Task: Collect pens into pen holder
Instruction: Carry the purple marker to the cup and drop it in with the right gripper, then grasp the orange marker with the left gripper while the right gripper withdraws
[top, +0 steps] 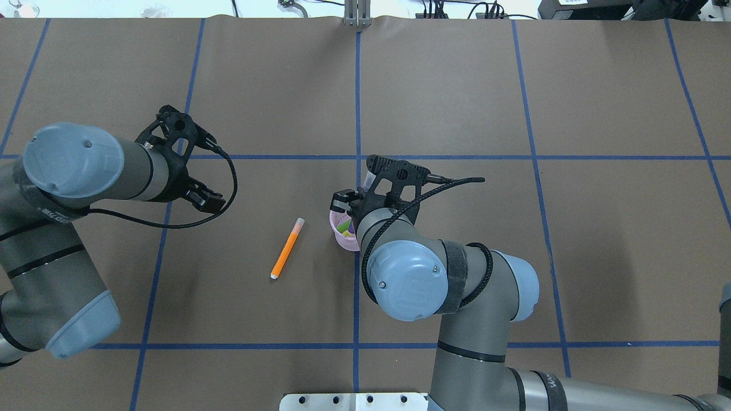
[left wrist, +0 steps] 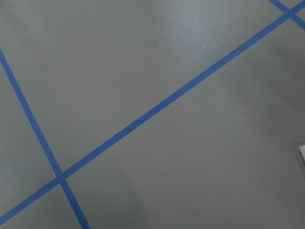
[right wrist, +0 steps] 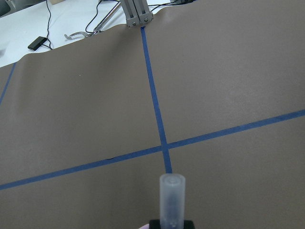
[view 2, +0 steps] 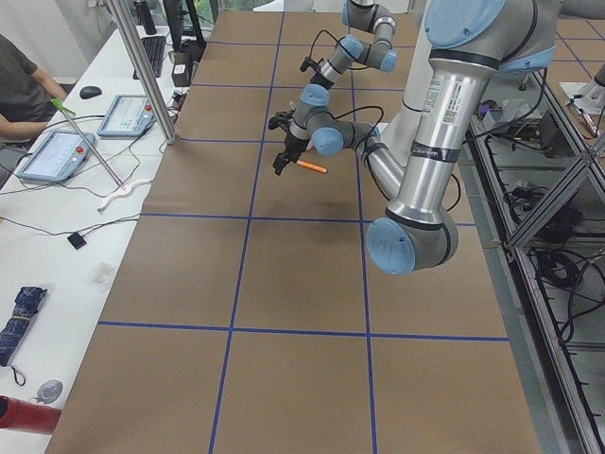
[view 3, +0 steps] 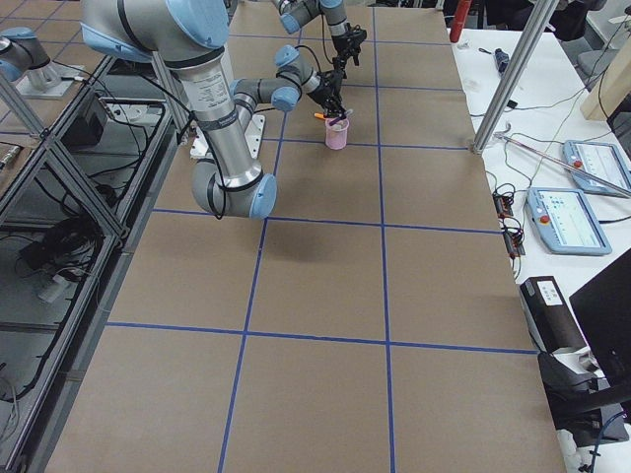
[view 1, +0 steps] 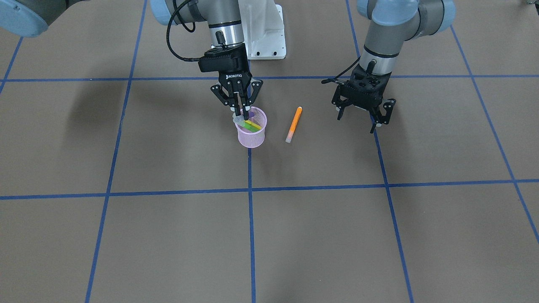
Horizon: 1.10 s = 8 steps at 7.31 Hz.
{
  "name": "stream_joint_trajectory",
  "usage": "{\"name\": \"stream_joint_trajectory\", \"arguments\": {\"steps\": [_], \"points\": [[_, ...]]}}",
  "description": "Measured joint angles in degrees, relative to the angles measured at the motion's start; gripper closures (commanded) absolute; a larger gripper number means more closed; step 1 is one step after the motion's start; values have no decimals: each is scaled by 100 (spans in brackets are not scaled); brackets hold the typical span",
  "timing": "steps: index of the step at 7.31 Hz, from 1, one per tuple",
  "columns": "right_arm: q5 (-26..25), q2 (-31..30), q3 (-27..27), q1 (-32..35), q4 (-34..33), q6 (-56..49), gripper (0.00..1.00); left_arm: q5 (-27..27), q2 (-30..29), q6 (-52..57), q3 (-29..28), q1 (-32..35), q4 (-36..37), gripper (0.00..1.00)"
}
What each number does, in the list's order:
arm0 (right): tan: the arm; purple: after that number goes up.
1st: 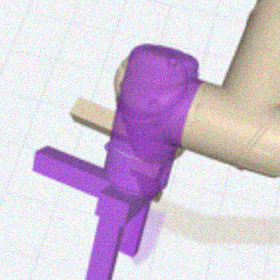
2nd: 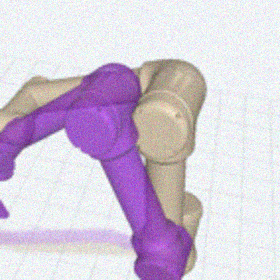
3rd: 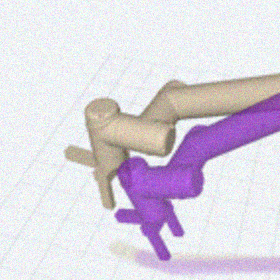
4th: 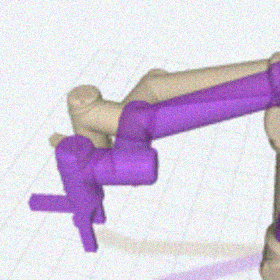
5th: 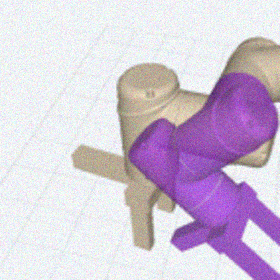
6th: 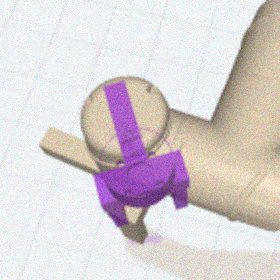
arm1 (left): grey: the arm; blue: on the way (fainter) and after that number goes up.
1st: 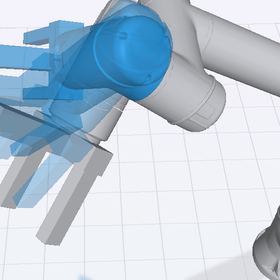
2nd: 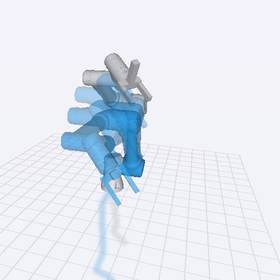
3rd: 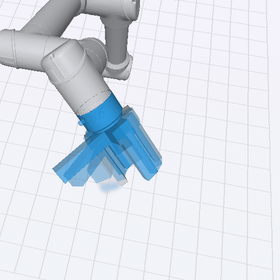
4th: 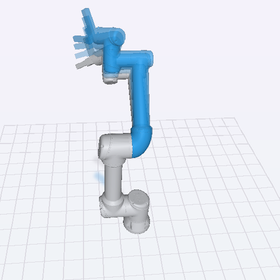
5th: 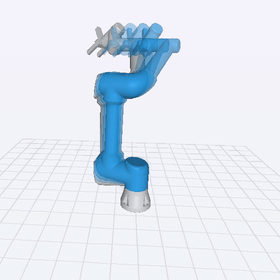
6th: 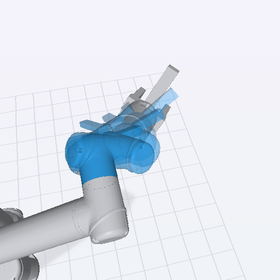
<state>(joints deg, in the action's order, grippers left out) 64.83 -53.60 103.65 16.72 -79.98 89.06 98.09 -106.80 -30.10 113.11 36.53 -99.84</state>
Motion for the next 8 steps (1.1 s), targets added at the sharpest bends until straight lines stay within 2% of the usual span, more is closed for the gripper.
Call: {"name": "stream_joint_trajectory", "arguments": {"steps": [1,3,4,6,8], "points": [[120,0,42,69,52,-97,0,0,-63,-117,-29,-22,21,1],[923,-159,404,540,49,-467,0,308,-568,-459,-348,-80,324,1],[1529,-398,639,897,46,-754,0,579,-951,-535,-579,-122,714,6],[2913,-1036,991,1657,58,-1429,0,983,-1544,-568,-1077,-322,1217,7],[3828,-1569,1063,2244,72,-2188,0,1599,-2122,-552,-1861,-436,1539,8]]}}
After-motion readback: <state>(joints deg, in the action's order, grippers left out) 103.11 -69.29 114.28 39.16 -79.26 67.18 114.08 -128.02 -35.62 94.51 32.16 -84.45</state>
